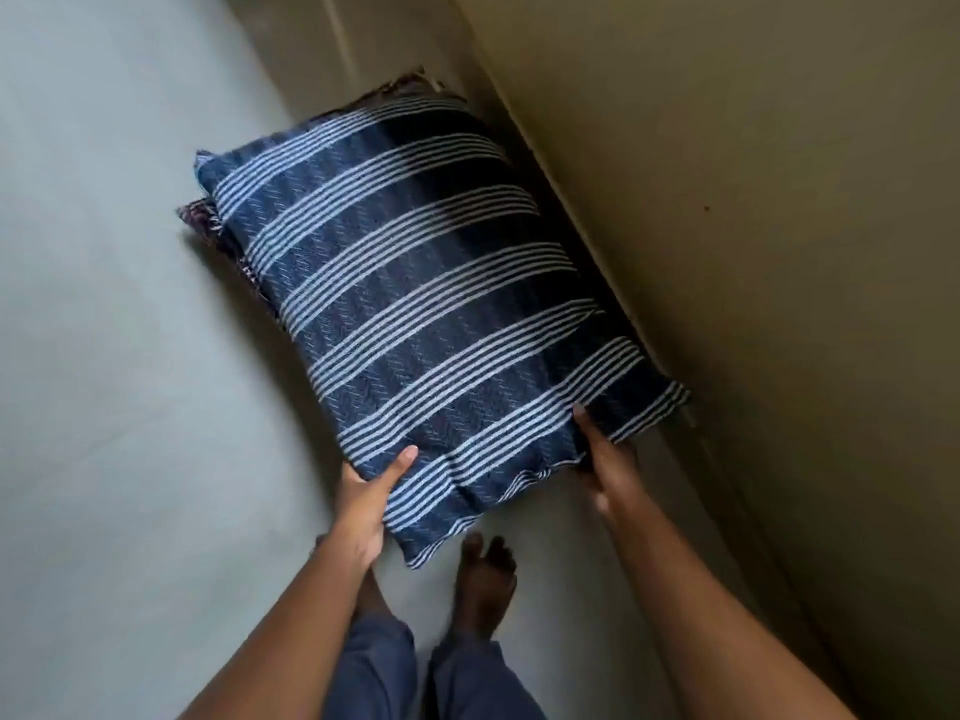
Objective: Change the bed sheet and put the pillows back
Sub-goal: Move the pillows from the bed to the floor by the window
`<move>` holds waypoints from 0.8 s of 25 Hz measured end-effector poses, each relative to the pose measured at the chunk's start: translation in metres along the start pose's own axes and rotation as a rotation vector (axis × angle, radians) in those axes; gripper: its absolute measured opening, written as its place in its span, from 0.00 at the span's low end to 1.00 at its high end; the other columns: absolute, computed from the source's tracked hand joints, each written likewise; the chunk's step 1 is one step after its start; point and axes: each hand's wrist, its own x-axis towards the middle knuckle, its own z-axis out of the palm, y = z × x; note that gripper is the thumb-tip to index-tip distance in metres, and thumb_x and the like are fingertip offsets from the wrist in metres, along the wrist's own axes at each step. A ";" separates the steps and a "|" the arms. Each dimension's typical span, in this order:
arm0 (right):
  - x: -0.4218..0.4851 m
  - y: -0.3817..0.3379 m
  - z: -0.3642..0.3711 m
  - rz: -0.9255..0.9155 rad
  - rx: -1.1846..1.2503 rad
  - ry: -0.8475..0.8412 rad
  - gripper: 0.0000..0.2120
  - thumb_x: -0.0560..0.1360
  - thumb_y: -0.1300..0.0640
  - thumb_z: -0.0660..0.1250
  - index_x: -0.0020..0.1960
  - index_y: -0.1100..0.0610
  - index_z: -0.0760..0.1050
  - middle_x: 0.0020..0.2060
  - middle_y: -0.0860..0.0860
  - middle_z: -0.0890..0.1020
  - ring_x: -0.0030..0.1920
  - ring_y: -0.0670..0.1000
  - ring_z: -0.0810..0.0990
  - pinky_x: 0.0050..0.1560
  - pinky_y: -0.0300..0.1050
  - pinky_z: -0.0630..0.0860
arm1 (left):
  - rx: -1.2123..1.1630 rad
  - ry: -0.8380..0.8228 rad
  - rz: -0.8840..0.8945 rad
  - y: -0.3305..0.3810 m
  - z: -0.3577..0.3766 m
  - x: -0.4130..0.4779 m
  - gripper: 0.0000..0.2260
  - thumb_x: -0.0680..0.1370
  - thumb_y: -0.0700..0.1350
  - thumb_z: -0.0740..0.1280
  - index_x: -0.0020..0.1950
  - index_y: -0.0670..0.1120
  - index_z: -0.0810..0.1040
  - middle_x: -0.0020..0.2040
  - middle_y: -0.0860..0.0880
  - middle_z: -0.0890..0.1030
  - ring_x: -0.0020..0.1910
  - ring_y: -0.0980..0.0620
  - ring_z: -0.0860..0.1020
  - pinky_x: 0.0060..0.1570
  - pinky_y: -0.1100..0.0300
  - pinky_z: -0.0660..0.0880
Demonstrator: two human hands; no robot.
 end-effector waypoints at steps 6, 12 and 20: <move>-0.075 -0.003 0.034 -0.158 -0.771 -0.013 0.31 0.76 0.51 0.65 0.74 0.59 0.58 0.71 0.54 0.67 0.70 0.54 0.66 0.71 0.48 0.63 | 0.148 -0.027 -0.067 0.027 -0.006 -0.002 0.29 0.76 0.53 0.64 0.74 0.52 0.57 0.72 0.48 0.66 0.68 0.47 0.67 0.66 0.48 0.65; -0.052 -0.008 0.133 -1.275 -1.585 -0.359 0.25 0.76 0.43 0.57 0.72 0.48 0.64 0.73 0.52 0.63 0.74 0.54 0.60 0.72 0.58 0.57 | -0.018 0.048 0.139 0.063 -0.017 0.066 0.45 0.61 0.76 0.63 0.73 0.66 0.48 0.77 0.52 0.55 0.74 0.47 0.59 0.68 0.37 0.59; 0.028 0.005 0.142 -1.659 -1.529 -0.278 0.27 0.74 0.40 0.58 0.71 0.46 0.63 0.73 0.51 0.65 0.74 0.51 0.58 0.73 0.57 0.51 | -0.416 -0.412 0.025 0.081 0.051 0.121 0.39 0.67 0.74 0.50 0.58 0.47 0.80 0.59 0.42 0.80 0.57 0.43 0.79 0.56 0.46 0.76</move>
